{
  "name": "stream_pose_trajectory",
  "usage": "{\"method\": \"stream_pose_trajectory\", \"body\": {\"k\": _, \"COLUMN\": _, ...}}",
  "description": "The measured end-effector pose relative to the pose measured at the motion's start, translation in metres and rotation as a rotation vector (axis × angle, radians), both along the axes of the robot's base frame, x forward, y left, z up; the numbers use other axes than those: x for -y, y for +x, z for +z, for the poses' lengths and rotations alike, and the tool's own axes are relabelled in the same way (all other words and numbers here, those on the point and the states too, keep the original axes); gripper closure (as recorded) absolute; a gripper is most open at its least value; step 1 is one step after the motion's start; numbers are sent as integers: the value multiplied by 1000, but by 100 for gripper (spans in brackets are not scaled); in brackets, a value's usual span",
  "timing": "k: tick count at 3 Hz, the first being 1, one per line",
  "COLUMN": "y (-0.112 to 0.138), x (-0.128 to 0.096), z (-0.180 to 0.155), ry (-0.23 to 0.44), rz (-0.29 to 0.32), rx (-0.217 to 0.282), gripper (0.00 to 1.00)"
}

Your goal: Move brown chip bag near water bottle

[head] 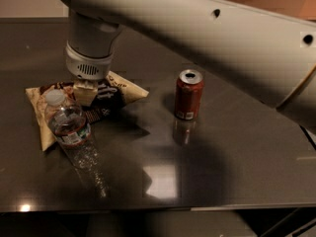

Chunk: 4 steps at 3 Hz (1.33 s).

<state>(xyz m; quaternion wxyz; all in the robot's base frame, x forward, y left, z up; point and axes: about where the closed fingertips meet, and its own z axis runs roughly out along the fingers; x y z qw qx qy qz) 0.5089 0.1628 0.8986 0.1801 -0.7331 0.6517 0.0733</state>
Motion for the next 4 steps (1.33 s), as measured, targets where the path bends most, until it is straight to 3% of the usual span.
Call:
{"method": "stream_pose_trajectory", "body": {"k": 1, "y": 5, "x": 11, "z": -1, "ry": -14, "rz": -21, "rx": 11, "gripper": 12}}
{"method": "stream_pose_trajectory", "body": {"k": 2, "y": 16, "x": 26, "z": -2, "ry": -30, "rz": -47, "rx": 42, "gripper": 0}}
{"method": "stream_pose_trajectory", "body": {"k": 3, "y": 33, "x": 41, "z": -2, "ry": -41, "rz": -66, "rx": 80, "gripper": 0}}
{"method": "stream_pose_trajectory", "body": {"k": 4, "y": 33, "x": 41, "z": -2, "ry": -41, "rz": -66, "rx": 81, "gripper": 0}}
